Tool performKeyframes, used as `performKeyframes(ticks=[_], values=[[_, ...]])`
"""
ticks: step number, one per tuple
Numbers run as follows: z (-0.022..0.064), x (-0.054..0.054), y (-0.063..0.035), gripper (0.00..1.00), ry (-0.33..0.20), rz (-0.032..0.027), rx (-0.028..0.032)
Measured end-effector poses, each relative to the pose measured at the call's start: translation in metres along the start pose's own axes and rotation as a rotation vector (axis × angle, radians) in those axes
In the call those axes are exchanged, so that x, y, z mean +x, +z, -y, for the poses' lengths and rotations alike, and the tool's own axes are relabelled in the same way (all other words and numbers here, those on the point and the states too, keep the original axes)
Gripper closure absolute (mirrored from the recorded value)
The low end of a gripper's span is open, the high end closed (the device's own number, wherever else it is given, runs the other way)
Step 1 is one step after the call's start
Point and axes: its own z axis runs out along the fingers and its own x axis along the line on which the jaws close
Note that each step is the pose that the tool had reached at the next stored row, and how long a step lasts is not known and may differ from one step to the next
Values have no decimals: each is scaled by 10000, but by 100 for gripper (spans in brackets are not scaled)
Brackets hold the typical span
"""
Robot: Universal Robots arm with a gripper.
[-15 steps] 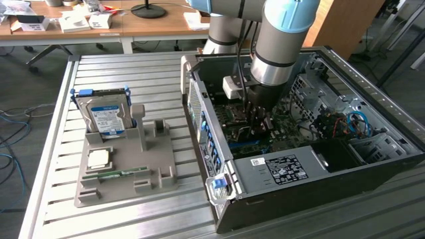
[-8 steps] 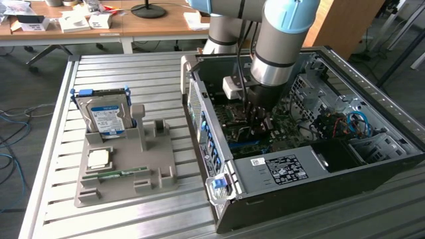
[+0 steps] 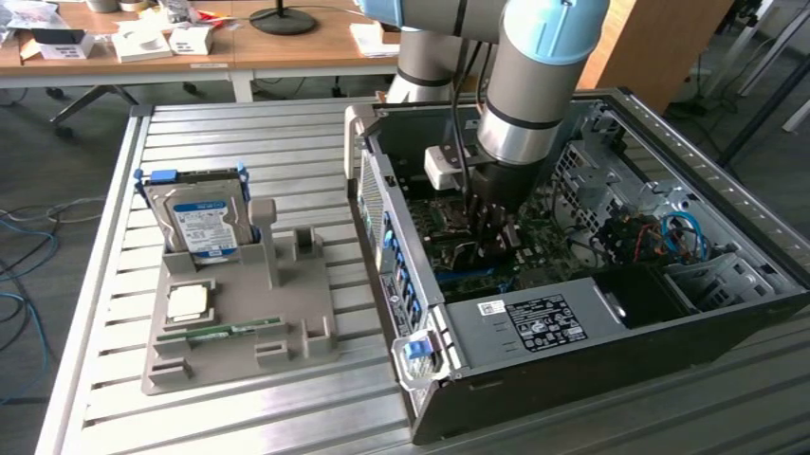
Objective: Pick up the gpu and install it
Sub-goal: 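Insert the gpu into the slot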
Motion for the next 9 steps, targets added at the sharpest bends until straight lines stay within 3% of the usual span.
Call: performKeyframes(ticks=[9], values=[[0,0,0,74,0,0,0]])
